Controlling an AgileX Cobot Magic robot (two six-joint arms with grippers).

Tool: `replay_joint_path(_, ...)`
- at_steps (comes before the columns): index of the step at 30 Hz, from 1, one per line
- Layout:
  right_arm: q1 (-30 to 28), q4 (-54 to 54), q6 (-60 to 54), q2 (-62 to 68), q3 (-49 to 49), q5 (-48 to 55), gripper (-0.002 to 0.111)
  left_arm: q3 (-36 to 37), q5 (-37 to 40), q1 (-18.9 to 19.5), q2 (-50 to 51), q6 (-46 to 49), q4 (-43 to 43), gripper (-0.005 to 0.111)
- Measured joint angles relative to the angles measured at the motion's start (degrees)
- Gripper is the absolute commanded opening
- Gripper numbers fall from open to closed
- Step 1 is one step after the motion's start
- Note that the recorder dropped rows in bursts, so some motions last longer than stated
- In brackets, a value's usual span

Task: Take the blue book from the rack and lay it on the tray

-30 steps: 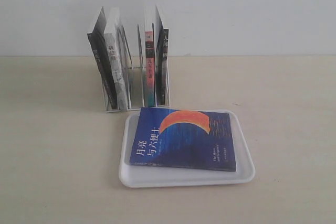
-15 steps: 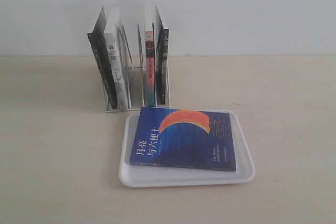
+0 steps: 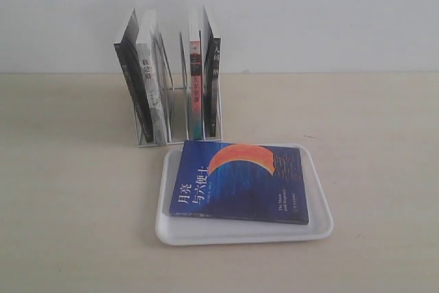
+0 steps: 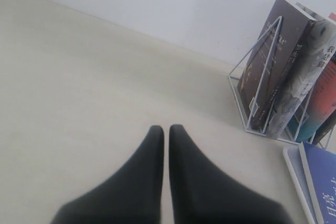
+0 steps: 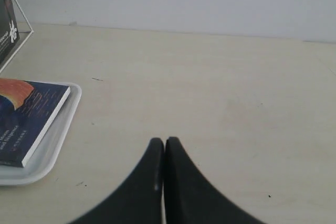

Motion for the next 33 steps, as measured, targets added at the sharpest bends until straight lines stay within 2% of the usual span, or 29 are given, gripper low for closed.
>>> replay_joint_path(8,0.0,0.0,0.12,0.0,0.12,0.26,0.0,0.0,0.0,0.0,0.0,0.0,0.0,0.004)
replay_joint_path(17,0.0,0.45,9.34,0.0,0.12,0.26,0.0,0.0,0.0,0.0,0.0,0.0,0.0,0.004)
replay_joint_path(33,-0.15,0.45,4.51,0.0,0.12,0.26,0.0,0.0,0.0,0.0,0.0,0.0,0.0,0.004)
